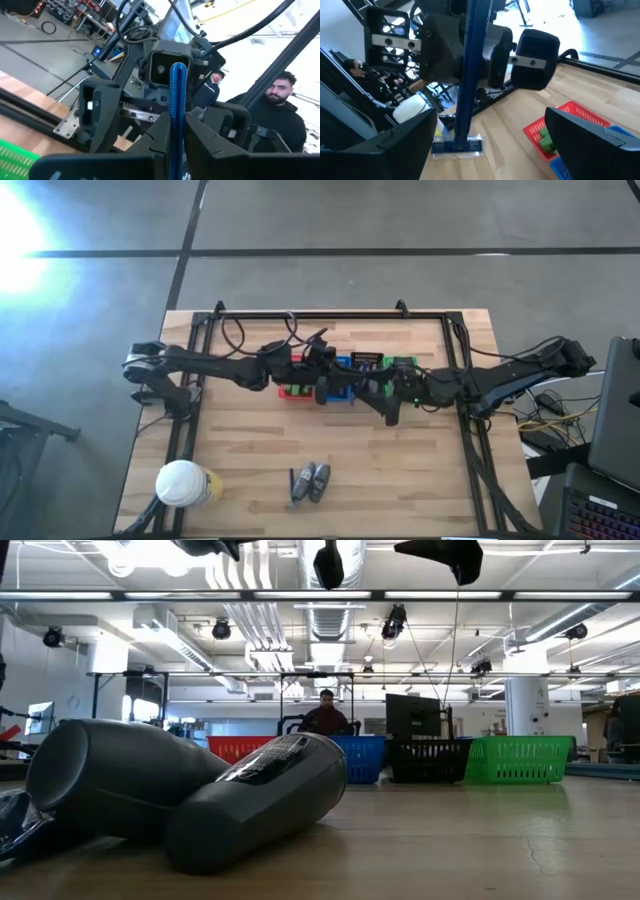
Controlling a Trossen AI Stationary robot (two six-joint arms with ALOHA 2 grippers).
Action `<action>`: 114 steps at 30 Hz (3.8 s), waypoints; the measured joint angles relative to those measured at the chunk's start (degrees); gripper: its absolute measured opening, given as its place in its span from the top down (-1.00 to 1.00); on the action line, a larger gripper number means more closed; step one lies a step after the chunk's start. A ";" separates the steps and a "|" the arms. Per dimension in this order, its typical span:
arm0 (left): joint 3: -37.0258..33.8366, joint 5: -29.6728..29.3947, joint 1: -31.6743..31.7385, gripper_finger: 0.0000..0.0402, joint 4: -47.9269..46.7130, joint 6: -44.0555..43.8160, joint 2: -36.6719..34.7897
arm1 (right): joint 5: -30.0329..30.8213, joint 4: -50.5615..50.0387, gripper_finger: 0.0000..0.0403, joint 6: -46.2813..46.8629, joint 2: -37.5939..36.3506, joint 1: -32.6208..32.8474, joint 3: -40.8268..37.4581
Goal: Pick & Place Travel size toiletries
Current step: Put the blue razor into the green bin
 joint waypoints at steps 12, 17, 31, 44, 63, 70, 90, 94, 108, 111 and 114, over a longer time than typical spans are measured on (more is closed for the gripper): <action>0.00 -0.28 -0.72 0.80 1.42 0.87 0.44 | -0.04 -1.96 -0.62 2.40 -0.23 -0.48 0.07; 0.75 -0.30 -1.02 0.80 1.45 0.77 1.78 | -0.04 -1.97 -0.50 2.46 -0.01 -0.61 0.07; 0.87 -0.57 -1.25 0.80 1.12 0.76 2.53 | -0.21 -3.50 -0.08 3.07 0.03 -0.61 0.12; 0.81 -0.90 -1.29 0.58 -5.37 -1.82 2.52 | -0.90 -8.42 0.86 4.67 0.06 -0.59 0.09; 0.74 -0.04 -0.85 -0.22 -37.19 2.12 -4.23 | -2.74 -56.98 0.85 38.61 -2.26 -10.17 -0.46; 0.46 -0.35 -0.83 -0.22 -42.22 6.24 -8.19 | -6.16 -58.09 0.84 34.26 -2.26 -18.39 -1.07; 0.39 -1.86 -0.44 -0.22 -56.88 15.54 -12.68 | -19.66 -54.03 0.83 27.57 0.43 -35.58 -4.51; 0.37 -1.88 -0.13 -0.22 -57.61 17.07 -12.61 | -21.68 -52.17 0.83 27.51 3.64 -36.06 -6.73; 0.35 -2.09 0.20 -0.22 -67.82 18.77 -12.61 | -23.54 -51.92 0.41 22.94 11.43 -36.02 -5.52; 0.35 -1.64 0.20 -0.22 -71.83 17.49 -12.61 | -23.45 -52.06 0.21 21.79 11.19 -36.02 -4.88; 0.35 -1.55 0.15 -0.22 -76.90 14.06 -12.61 | -22.76 -52.45 0.02 20.60 9.71 -35.51 -4.69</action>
